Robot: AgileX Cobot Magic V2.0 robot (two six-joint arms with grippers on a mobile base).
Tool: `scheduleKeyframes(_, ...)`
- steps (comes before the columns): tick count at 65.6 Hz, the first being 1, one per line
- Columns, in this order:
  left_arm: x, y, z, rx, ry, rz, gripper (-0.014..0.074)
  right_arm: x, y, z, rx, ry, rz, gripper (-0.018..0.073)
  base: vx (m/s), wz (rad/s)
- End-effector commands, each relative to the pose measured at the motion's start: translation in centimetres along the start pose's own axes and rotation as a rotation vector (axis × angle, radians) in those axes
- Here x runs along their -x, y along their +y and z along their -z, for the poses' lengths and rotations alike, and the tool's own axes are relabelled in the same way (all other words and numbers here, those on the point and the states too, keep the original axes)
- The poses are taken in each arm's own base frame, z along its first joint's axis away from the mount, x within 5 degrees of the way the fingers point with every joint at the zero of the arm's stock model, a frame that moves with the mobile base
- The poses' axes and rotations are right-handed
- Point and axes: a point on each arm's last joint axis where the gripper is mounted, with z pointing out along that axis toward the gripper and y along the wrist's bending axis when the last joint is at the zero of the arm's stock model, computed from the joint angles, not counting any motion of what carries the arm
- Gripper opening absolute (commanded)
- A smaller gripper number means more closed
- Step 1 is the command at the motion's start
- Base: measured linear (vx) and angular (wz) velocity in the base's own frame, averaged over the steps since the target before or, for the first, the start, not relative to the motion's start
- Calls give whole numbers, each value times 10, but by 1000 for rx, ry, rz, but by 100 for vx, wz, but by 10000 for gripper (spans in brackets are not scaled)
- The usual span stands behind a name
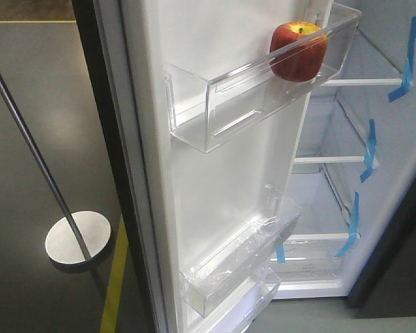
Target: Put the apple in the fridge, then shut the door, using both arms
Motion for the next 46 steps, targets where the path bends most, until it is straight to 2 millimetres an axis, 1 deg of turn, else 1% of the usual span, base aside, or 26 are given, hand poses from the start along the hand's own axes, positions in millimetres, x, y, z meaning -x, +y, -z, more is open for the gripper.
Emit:
scheduleKeyframes(1,14,-1,3,-6,-113,11,-6,24,35,36,-33,-83,99,-7,0,0)
scheduleKeyframes(11,14,-1,3,-12,-115,59,-6,22,66,68,-87,-77,167,-5,0,0)
scheduleKeyframes(19,14,-2,3,-26,-114,173,-6,6,88,93,-168,-90,192,-4,0,0)
scheduleKeyframes(26,15,-2,3,-39,-115,281,-6,-23,105,111,-223,-90,178,-4,0,0)
scheduleKeyframes(32,17,-3,3,-53,-121,386,-6,-56,120,124,-253,-92,155,-4,0,0)
scheduleKeyframes(36,17,-3,3,-60,-125,455,-6,-84,130,132,-275,-91,137,-4,0,0)
scheduleKeyframes(42,18,-4,4,-75,-123,587,-6,-118,139,141,-313,-90,127,-4,0,0)
scheduleKeyframes(46,18,-4,4,-85,-126,682,-6,-145,144,146,-341,-85,109,-4,0,0)
